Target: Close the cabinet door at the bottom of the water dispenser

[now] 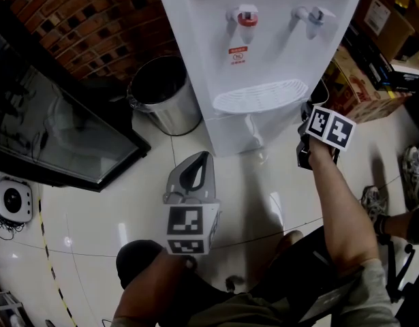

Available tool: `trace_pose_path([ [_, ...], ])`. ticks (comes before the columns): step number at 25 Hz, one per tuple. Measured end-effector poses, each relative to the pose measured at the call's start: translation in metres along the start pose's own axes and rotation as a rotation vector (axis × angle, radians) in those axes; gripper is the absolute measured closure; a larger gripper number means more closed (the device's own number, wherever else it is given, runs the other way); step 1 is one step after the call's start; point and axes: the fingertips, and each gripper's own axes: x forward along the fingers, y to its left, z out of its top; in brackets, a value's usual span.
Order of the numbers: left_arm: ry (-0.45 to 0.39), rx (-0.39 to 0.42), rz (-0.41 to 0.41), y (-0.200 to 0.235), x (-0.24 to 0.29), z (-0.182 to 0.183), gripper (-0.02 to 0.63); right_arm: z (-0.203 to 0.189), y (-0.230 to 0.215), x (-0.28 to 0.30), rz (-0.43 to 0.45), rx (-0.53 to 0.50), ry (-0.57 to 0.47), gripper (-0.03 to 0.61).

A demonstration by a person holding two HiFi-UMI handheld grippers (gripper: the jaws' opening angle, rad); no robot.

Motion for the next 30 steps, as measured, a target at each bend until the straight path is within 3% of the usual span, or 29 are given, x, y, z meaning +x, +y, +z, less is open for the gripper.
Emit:
trace_pose_path([
  [9,0.004,0.014,-0.003,0.001,0.010,0.001,0.614,0.003,0.001,-0.001,0.000,-0.040,0.028,0.578],
  [16,-0.019,0.002,0.010,0.006,0.000,0.004,0.612,0.010,0.005,-0.020,-0.070,-0.101,0.021,0.578],
  [30,-0.104,-0.054,0.107,0.043,-0.066,0.020,0.613,0.020,0.121,-0.106,0.146,-0.291,-0.117,0.578],
])
